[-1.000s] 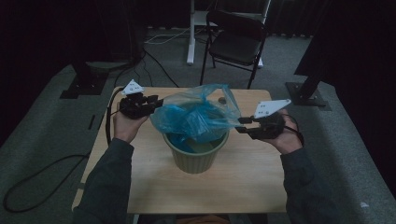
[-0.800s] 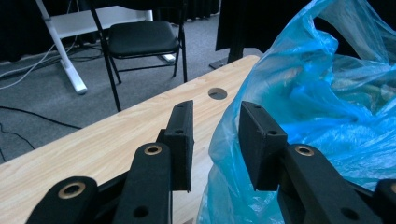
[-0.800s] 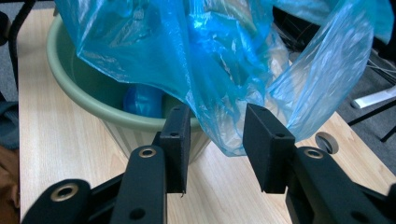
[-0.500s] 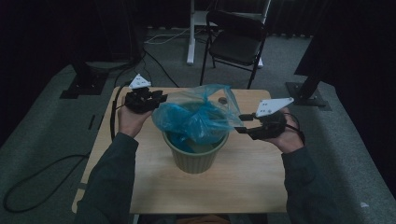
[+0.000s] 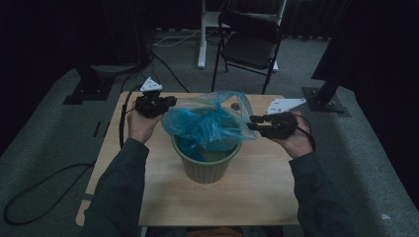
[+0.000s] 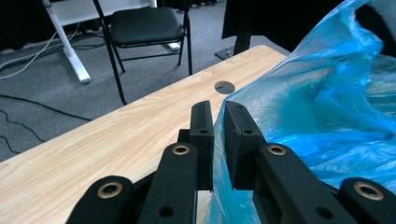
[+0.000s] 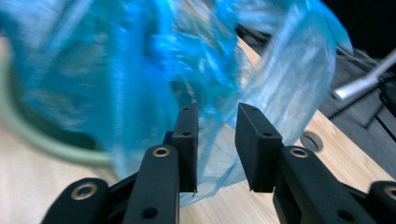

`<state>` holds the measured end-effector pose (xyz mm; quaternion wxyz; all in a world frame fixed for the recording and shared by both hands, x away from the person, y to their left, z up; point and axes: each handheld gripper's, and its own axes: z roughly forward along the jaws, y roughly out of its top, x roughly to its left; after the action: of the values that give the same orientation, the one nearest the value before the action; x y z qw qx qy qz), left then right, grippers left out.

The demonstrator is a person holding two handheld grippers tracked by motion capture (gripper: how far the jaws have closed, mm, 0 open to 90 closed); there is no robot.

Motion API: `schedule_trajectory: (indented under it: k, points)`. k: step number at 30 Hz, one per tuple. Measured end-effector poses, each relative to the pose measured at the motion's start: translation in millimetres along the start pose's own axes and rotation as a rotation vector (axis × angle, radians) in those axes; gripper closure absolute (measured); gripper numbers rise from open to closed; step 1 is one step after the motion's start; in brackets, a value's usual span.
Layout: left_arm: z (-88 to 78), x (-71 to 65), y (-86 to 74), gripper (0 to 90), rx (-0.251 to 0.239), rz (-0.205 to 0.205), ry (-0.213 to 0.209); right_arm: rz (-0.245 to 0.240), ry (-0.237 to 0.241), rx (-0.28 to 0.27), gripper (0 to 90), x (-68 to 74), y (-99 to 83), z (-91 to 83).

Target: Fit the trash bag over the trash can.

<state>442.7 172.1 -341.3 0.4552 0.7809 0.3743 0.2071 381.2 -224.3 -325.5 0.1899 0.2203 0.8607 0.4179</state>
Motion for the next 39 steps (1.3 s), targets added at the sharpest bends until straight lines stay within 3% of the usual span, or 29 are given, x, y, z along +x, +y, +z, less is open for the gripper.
schedule_trajectory:
  k: [4, 9, 13, 20, 22, 28, 32, 34, 37, 38, 39]
  points:
    - [5.2, 3.3, -3.5, 84.8, 0.026, -0.006, 0.003, 0.053, -0.02, 0.056, 73.1, -5.9, -7.9, 23.9]
    - [13.0, 7.3, -9.7, 86.7, 0.057, -0.017, 0.005, 0.083, -0.029, 0.089, 79.4, -11.2, -14.5, 34.6]
    - [21.3, 13.1, -23.3, 88.0, 0.084, -0.052, -0.006, 0.107, -0.018, 0.119, 83.8, -13.6, -21.5, 42.3]
    - [28.6, 14.0, -32.8, 88.0, 0.096, -0.073, -0.022, 0.152, -0.024, 0.139, 90.0, -18.2, -29.2, 50.8]
    - [27.2, 13.4, -31.7, 87.7, 0.082, -0.072, -0.026, 0.152, -0.016, 0.092, 82.7, -17.3, -27.2, 45.8]
    - [23.3, 11.0, -26.7, 87.3, 0.055, -0.063, -0.028, 0.133, -0.099, 0.021, 63.7, -16.6, -17.4, 33.6]
    - [23.8, 10.0, -25.1, 87.4, 0.05, -0.058, -0.031, 0.141, -0.149, 0.008, 60.5, -18.4, -14.2, 34.5]
    - [24.4, 9.4, -24.6, 87.4, 0.048, -0.059, -0.032, 0.141, -0.151, 0.009, 60.6, -19.2, -13.9, 35.4]
    - [26.5, 9.3, -25.0, 87.6, 0.054, -0.057, -0.036, 0.139, -0.144, 0.028, 71.7, -21.1, -13.3, 40.0]
    - [27.5, 9.2, -25.7, 88.1, 0.056, -0.057, -0.034, 0.159, -0.145, 0.051, 85.6, -23.7, -14.6, 43.2]
    - [28.3, 9.3, -26.4, 88.1, 0.06, -0.057, -0.034, 0.159, -0.145, 0.051, 85.6, -23.7, -14.6, 43.2]
